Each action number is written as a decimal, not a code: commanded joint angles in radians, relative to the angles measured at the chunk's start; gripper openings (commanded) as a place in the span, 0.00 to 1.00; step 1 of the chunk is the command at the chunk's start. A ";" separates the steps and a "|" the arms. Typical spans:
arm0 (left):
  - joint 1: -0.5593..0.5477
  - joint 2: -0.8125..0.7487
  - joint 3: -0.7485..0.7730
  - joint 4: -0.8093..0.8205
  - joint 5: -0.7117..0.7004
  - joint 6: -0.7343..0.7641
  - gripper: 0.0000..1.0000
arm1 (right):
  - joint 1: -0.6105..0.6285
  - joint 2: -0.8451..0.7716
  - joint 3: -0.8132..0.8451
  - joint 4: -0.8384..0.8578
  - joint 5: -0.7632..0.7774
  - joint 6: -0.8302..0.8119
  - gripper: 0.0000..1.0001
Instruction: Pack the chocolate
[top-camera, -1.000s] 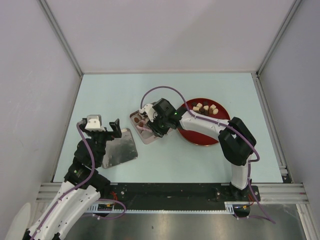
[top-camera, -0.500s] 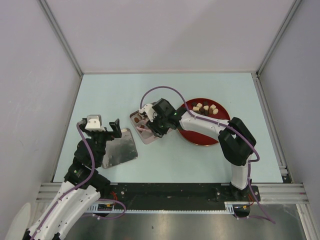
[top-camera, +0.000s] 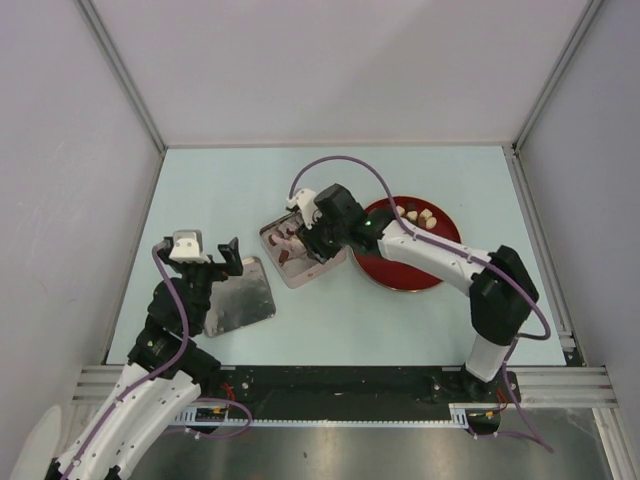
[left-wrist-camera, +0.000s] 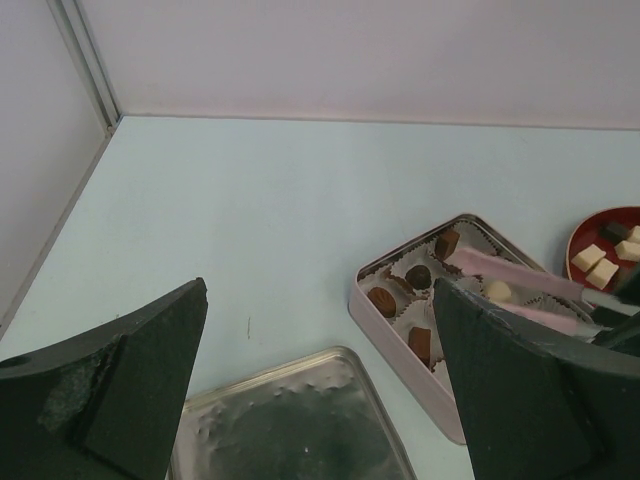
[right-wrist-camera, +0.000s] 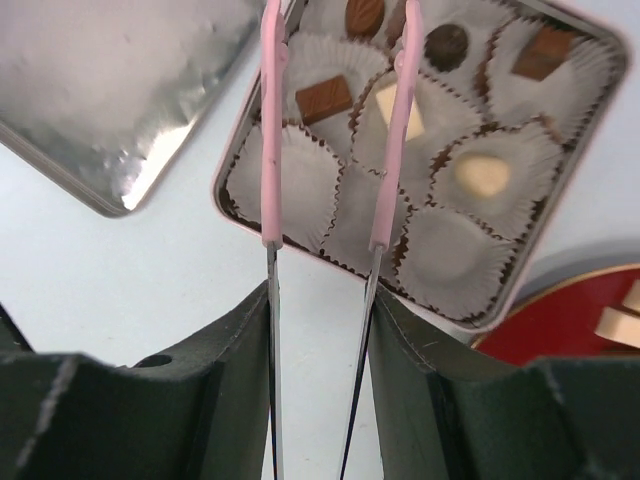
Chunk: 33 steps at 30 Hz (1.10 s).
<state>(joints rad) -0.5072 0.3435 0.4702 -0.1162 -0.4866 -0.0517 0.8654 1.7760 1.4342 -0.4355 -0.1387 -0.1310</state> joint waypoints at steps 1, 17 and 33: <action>0.007 -0.017 0.002 0.020 -0.010 0.013 1.00 | -0.037 -0.127 -0.035 0.018 0.056 0.079 0.43; 0.007 -0.032 -0.001 0.026 -0.007 0.012 1.00 | -0.258 -0.355 -0.234 -0.186 0.287 0.376 0.42; 0.007 -0.046 -0.002 0.030 -0.004 0.013 1.00 | -0.433 -0.334 -0.373 -0.164 0.286 0.510 0.42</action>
<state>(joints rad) -0.5072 0.3069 0.4702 -0.1146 -0.4866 -0.0521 0.4507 1.4303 1.0752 -0.6373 0.1429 0.3229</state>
